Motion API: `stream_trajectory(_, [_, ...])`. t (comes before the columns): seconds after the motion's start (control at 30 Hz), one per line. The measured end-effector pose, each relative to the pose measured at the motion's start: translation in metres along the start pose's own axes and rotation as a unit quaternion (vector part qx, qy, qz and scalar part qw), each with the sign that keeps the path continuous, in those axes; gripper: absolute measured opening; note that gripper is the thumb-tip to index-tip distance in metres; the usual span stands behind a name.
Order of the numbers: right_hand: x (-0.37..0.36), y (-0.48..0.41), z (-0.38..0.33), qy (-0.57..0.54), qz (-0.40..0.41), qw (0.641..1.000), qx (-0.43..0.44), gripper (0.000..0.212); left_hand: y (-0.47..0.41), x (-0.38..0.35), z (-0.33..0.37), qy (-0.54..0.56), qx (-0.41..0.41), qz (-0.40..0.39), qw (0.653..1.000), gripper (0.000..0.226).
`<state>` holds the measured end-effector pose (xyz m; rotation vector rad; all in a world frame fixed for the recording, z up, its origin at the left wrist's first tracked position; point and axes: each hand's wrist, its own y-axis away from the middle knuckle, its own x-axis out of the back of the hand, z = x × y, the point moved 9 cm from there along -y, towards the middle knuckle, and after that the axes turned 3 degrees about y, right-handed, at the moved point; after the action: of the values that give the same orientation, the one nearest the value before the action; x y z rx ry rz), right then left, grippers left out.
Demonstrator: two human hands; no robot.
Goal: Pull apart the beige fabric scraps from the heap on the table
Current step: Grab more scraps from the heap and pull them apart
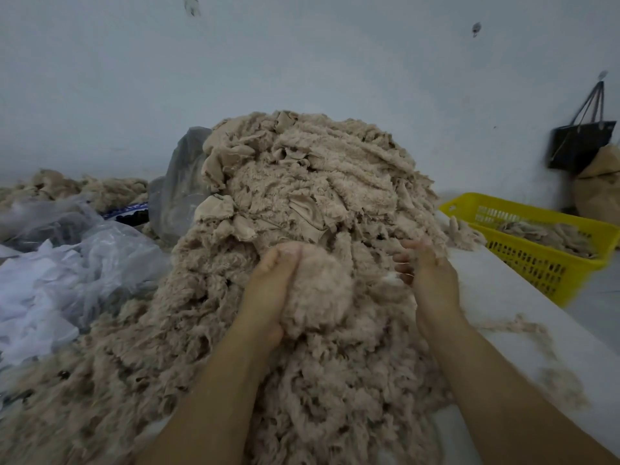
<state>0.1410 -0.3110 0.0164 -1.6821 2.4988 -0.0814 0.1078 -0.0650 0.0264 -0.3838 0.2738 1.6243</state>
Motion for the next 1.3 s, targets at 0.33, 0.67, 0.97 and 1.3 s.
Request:
stream_trajectory(0.33, [-0.088,0.069,0.003,0.384,-0.433,0.796,0.179,0.039,-0.013,0.042,-0.003,0.268,0.05,0.118,0.955,0.038])
stream_trajectory(0.67, [-0.069,0.045,-0.012,-0.056,-0.298,0.953,-0.013,0.032,-0.001,0.023,0.024,-0.078,-0.077,0.08,0.991,0.037])
stream_trajectory(0.97, [-0.07,0.043,0.006,-0.061,-0.307,0.944,-0.107,0.05,0.007,-0.013,0.0,-0.133,-0.039,-0.052,0.989,0.016])
stream_trajectory(1.3, [-0.082,0.06,0.011,-0.007,-0.395,0.911,-0.117,0.029,-0.003,0.003,-0.002,0.156,0.058,0.001,0.986,0.034])
